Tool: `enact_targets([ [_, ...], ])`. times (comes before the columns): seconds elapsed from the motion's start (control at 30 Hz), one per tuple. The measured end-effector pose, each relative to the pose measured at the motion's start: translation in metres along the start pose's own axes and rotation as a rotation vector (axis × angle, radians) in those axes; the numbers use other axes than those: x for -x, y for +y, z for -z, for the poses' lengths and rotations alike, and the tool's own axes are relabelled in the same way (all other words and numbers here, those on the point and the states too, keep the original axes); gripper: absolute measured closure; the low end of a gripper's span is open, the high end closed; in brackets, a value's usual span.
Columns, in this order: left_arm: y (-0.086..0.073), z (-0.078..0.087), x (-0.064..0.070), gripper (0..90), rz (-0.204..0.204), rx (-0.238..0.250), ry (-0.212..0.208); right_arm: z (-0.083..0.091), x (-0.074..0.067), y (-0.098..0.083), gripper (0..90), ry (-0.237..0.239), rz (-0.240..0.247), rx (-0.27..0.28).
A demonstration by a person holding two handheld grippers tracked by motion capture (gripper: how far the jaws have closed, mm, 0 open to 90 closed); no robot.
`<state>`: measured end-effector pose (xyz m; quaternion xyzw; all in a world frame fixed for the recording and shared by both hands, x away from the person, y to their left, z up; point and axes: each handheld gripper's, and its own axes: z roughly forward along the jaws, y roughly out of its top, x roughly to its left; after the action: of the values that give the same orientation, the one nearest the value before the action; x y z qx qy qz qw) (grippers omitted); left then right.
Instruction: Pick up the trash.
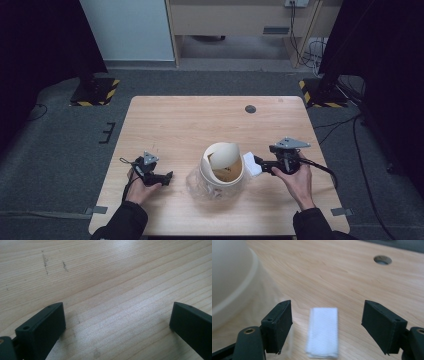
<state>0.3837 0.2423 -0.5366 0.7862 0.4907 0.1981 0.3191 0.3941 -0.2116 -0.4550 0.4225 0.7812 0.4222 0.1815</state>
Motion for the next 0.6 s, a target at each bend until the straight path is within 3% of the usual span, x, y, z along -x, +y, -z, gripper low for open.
enact_targets([
  [0.03, 0.000, 0.000, 0.000, 0.0, 0.000, 0.000, 0.000, -0.009, 0.004, -0.003, 31.3, 0.004, -0.001, -0.025],
  [0.13, 0.000, 0.000, 0.000, 0.0, -0.001, 0.000, 0.000, -0.020, 0.007, -0.006, 36.3, -0.007, 0.012, -0.057],
  [0.27, 0.000, 0.000, 0.000, 0.0, 0.000, 0.000, 0.000, -0.033, 0.012, -0.009, 44.1, -0.027, 0.008, -0.066],
  [0.37, 0.000, 0.000, 0.000, 0.0, 0.000, 0.000, 0.000, -0.045, 0.014, -0.013, 48.6, -0.027, -0.003, -0.079],
  [0.6, 0.000, 0.000, 0.000, 0.0, 0.000, 0.000, 0.000, -0.059, 0.012, -0.018, 56.4, -0.029, 0.027, -0.154],
])
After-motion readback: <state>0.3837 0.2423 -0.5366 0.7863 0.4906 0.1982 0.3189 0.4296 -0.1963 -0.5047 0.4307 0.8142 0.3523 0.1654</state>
